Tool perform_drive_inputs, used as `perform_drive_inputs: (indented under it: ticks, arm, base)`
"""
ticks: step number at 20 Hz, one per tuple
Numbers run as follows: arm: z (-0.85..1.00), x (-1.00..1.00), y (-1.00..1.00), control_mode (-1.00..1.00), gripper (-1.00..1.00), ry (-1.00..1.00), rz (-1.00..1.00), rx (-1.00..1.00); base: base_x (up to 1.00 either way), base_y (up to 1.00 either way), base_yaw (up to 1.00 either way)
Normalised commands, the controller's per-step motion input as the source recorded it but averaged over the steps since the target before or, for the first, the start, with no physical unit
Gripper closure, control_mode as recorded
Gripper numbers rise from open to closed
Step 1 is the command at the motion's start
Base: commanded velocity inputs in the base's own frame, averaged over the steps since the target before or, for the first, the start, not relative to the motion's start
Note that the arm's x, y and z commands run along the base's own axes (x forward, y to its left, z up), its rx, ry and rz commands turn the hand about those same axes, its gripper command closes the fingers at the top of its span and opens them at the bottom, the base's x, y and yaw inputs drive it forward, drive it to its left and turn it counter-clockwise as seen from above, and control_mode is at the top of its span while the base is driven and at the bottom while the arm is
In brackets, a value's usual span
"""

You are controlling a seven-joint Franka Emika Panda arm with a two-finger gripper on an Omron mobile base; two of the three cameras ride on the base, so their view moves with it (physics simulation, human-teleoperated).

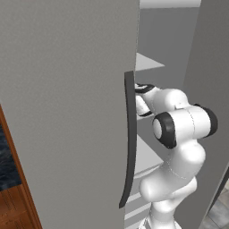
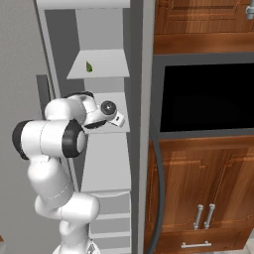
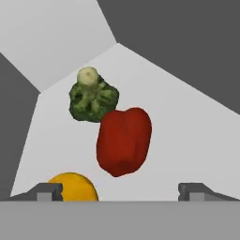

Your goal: Take the bell pepper and lemon wedge from the highest rack and move them to the second highest rack where the broccoli and mango are located, to maximize freezer space. Close the freezer door after rearranging.

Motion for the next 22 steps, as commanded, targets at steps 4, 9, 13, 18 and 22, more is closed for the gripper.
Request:
perform_drive_inputs:
  ticks: [4,9,13,18,22]
  arm:
    - [0.63,-0.55,-0.02,-1.00,-1.00,-0.01,0.00,0.00]
    - [0.86,-0.61,0.00,-1.00,-1.00,-0.07,0.00,0.00]
    - [1.00,-0.52,0.00,-1.00,-1.00,-0.09,0.00,0.00]
    - [0.99,-0.48,-0.02,-1.00,-1.00,-0.03,0.00,0.00]
    - [0.94,-0.45,-0.02,-1.00,-1.00,0.00,0.00,0.00]
  base:
    - [0.00,0.00,0.00]
    - [0.00,0.00,0.00]
    - [0.00,0.00,0.00]
    - [0.00,0.00,0.00]
    - [0.00,0.00,0.00]
